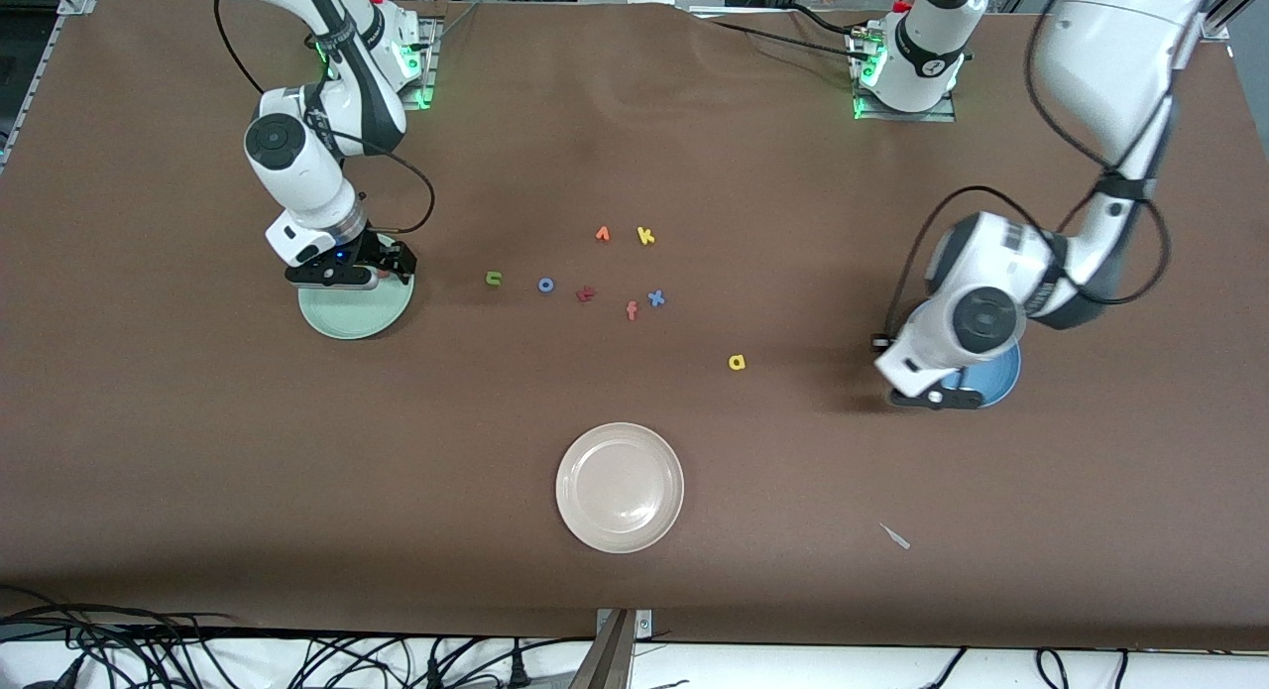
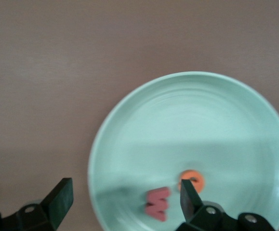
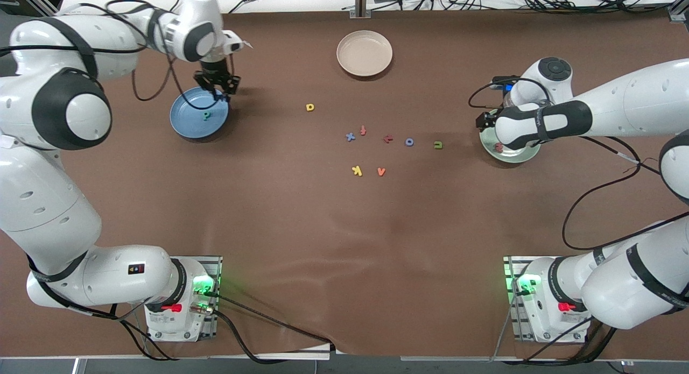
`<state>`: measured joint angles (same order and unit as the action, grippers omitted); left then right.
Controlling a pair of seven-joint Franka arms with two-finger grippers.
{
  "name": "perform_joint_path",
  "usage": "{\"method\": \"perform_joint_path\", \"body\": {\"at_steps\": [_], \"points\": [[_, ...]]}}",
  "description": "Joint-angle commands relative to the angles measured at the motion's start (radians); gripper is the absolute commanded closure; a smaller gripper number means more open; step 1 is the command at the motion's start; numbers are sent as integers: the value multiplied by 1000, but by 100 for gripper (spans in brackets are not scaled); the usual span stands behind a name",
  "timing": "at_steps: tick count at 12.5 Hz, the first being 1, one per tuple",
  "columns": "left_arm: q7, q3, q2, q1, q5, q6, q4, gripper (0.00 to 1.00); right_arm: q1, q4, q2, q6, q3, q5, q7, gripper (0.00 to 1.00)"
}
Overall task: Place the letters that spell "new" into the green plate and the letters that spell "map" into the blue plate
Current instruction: 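Place the w on the green plate while the left gripper places m on blue, then grasp the green u with the right gripper while the left gripper reaches the yellow d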
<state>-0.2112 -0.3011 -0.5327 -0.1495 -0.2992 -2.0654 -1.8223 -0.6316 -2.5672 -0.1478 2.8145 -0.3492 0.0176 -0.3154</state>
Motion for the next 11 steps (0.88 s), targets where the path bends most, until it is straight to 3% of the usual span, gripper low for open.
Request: {"method": "perform_joint_path", "body": {"at_steps": [1,2,3,5,7,11], "points": [[183,-10,-6,-67,-9,22,-3,75,-6,22,4,-4,106,4,-215,1],[252,-9,-19,-87,-9,22,-5,53,-6,44,-16,-4,145,4,-285,1],[306,-9,-23,-103,-9,22,-3,1,-6,61,-36,-4,173,4,-338,2],[323,-13,-18,-96,14,28,36,0,-11,84,-87,-3,220,2,-363,5],[258,-32,-24,-30,139,37,64,0,-14,110,-128,5,237,2,-367,13],[88,-36,-44,106,186,8,89,0,-42,170,-186,5,251,5,-403,13]]}}
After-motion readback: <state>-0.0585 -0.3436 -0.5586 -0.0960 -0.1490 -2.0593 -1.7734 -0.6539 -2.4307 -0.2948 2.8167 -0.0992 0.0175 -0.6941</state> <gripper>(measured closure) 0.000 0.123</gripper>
